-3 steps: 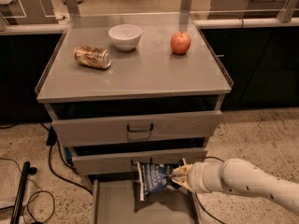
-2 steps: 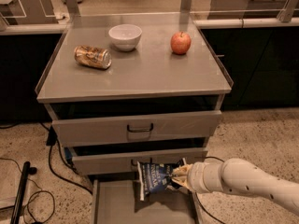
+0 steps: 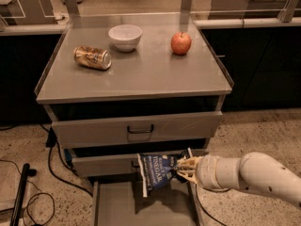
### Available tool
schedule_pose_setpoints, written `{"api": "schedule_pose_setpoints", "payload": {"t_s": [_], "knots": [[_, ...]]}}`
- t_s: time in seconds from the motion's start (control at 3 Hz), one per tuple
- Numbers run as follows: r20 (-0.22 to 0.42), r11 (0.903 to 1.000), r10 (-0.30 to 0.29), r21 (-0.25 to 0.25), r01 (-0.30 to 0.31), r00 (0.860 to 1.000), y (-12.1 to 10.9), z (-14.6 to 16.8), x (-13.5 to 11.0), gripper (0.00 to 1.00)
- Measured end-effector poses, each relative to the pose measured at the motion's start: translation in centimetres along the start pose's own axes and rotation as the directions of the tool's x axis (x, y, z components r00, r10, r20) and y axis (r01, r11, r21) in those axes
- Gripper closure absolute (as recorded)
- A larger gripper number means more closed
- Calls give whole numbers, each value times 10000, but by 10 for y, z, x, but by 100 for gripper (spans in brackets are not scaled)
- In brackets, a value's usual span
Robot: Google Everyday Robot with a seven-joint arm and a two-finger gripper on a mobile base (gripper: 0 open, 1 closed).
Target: Pick blue chip bag from bottom drawer and place on counter
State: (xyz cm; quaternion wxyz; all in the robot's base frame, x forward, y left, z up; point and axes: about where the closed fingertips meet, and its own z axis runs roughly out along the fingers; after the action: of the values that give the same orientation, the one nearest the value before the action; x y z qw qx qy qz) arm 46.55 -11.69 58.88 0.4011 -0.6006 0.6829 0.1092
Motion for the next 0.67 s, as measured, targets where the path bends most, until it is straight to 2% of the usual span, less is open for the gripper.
{"api": "schedule_pose_setpoints", "payload": {"t_s": [0.33,0.67], "knots": [[366,9955,-792,555,771,9962,-21,-54,-45,100],[700,9872,-1315,1001,1242,9888,-43,-99,-81,100]]}}
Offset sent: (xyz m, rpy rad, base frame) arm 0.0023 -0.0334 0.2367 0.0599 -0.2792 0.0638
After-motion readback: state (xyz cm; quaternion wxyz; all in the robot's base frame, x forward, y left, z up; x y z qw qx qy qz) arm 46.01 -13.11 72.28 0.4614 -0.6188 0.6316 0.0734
